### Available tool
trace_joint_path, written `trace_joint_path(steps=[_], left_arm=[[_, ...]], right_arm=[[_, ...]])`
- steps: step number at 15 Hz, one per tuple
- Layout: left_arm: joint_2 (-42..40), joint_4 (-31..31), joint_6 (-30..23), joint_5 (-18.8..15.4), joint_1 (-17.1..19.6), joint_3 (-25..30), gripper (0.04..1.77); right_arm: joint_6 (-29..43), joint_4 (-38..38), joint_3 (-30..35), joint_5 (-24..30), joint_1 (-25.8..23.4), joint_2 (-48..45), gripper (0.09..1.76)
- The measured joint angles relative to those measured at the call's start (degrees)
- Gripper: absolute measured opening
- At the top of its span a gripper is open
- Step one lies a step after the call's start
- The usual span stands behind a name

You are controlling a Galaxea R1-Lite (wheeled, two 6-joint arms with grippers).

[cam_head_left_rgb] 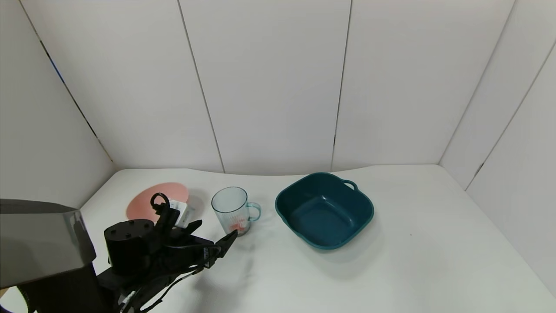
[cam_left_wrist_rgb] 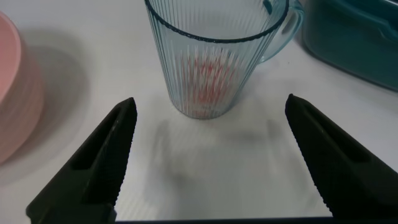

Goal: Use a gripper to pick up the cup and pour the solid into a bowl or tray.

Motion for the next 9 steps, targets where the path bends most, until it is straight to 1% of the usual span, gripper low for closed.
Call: trace_joint_path(steps=[3,7,9], left_arm=[[3.3,-1.4,0.0,0.1,-0.3,-0.1,1.72],[5.5,-1.5,0.0,0.3,-0.4,-2.6,1.72],[6.3,-1.4,0.0,1.0,-0.4,-4.0,1.72]], right_arm=[[0.0,0.0,0.0,0.0,0.0,0.0,1.71],[0.0,0.0,0.0,0.0,0.0,0.0,1.71],[0.0,0.0,0.0,0.0,0.0,0.0,1.71]])
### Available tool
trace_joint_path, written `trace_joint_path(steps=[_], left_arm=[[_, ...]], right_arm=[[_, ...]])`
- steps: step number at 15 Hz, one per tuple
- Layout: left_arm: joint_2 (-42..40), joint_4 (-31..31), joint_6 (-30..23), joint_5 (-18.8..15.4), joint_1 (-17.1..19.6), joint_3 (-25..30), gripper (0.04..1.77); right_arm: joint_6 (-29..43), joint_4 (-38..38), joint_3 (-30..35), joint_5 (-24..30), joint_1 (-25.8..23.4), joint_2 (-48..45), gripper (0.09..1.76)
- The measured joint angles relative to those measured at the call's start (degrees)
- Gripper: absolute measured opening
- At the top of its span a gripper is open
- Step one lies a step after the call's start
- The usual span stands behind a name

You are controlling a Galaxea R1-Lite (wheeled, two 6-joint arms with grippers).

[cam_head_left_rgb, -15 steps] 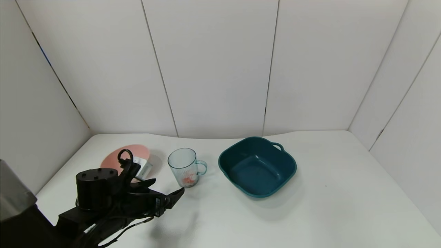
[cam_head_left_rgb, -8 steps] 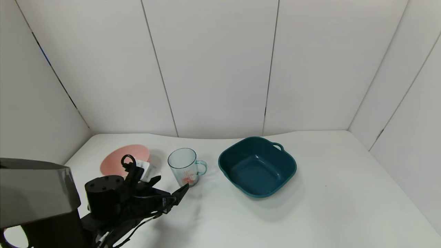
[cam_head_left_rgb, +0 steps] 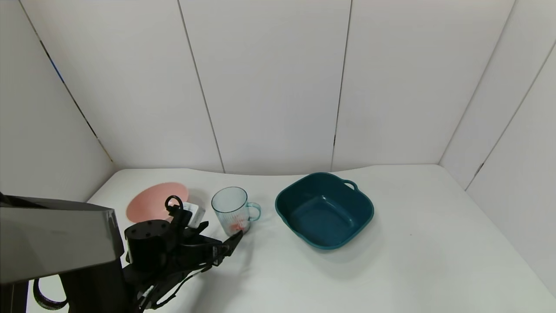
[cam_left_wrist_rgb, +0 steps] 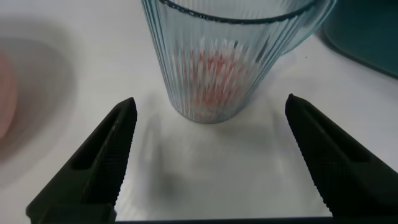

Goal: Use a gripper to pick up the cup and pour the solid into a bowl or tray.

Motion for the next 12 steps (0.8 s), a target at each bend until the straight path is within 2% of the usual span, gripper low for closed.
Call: trace_joint_path(steps=[5,12], left_arm=[[1.0,0.0,0.0,0.6,0.0,-3.6,1.72],[1.9,4.0,0.1,1.8,-0.3,-9.0,1.72]], right_arm=[[0.1,0.0,0.0,0.0,0.0,0.0,1.71],[0.0,0.0,0.0,0.0,0.0,0.0,1.71]])
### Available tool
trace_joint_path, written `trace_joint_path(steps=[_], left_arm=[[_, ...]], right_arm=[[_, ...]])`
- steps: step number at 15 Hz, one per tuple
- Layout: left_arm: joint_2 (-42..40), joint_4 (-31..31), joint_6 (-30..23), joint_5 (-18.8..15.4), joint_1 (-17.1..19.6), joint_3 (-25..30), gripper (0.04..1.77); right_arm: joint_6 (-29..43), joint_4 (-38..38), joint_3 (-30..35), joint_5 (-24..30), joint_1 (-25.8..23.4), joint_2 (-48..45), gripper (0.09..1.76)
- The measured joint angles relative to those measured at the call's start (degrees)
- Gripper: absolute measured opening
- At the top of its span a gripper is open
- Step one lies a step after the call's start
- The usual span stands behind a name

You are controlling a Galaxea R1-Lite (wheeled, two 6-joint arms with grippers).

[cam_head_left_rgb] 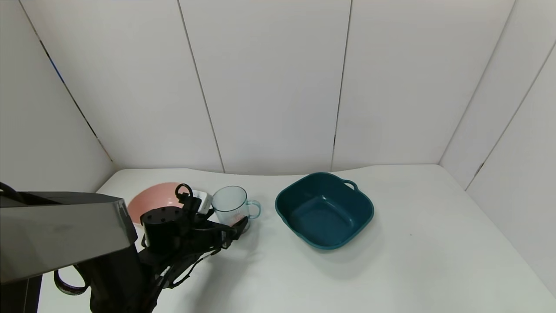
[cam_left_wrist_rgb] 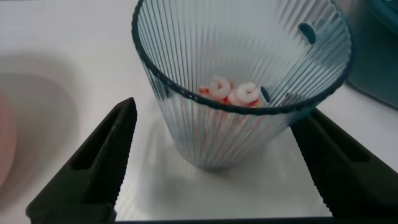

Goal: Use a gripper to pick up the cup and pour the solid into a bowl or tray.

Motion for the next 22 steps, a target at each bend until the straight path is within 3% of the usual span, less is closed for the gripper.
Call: trace_joint_path(steps=[22], left_arm=[[2.6,1.9,0.6,2.0,-1.5,-5.6,1.72]], right_arm=[[0.0,0.1,0.0,0.0,0.0,0.0,1.71]])
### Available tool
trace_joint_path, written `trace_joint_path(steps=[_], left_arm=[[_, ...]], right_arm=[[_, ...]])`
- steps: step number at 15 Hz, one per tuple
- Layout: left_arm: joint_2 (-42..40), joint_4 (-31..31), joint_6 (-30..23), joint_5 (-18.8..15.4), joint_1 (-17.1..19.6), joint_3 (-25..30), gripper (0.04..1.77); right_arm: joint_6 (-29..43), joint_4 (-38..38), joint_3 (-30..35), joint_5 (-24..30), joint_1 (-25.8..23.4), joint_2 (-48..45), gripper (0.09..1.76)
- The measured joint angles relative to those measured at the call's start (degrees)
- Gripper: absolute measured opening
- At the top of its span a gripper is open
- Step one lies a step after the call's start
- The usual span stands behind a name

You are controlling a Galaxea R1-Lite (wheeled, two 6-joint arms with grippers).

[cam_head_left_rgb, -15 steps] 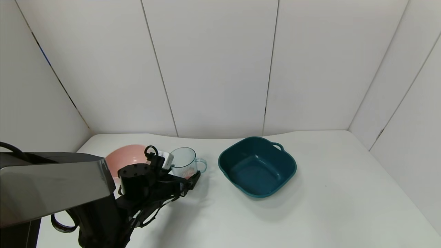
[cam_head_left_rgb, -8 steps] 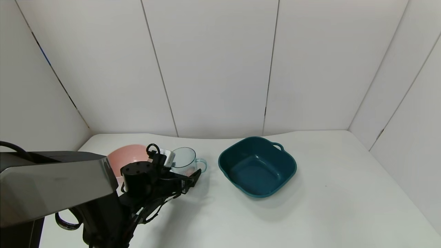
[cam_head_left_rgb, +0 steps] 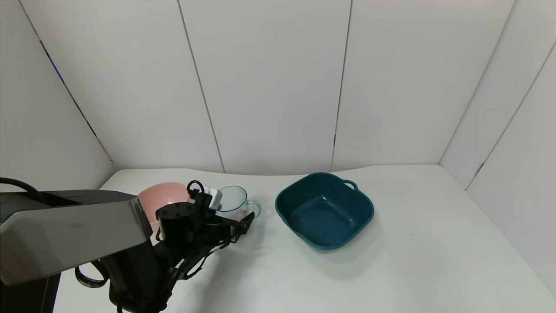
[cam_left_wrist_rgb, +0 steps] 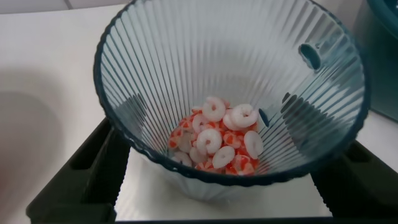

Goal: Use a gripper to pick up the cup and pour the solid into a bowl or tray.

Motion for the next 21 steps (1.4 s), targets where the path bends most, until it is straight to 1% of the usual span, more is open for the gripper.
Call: trace_joint_path(steps=[6,8,9,15,17,21], left_arm=[[0.5,0.2,0.0,0.1,-0.1,-1.0,1.72],[0.7,0.2,0.2,0.5,-0.1,-1.3,1.41],[0.7,0.2,0.4,0.5,-0.1,-1.4,1.36],[0.7,0.3,0.5,0.6,-0.1,-1.5,1.33],[0.1,1.6,0.5,0.6,-0.1,-1.5,1.33],[-2.5,6.7,1.3,0.7,0.0,-2.1,1.33]], right_arm=[[0.0,0.0,0.0,0.0,0.0,0.0,1.71],[0.0,0.0,0.0,0.0,0.0,0.0,1.71],[0.0,0.0,0.0,0.0,0.0,0.0,1.71],[0.0,0.0,0.0,0.0,0.0,0.0,1.71],[0.0,0.0,0.0,0.0,0.0,0.0,1.71],[0.0,0.1,0.0,0.0,0.0,0.0,1.71]])
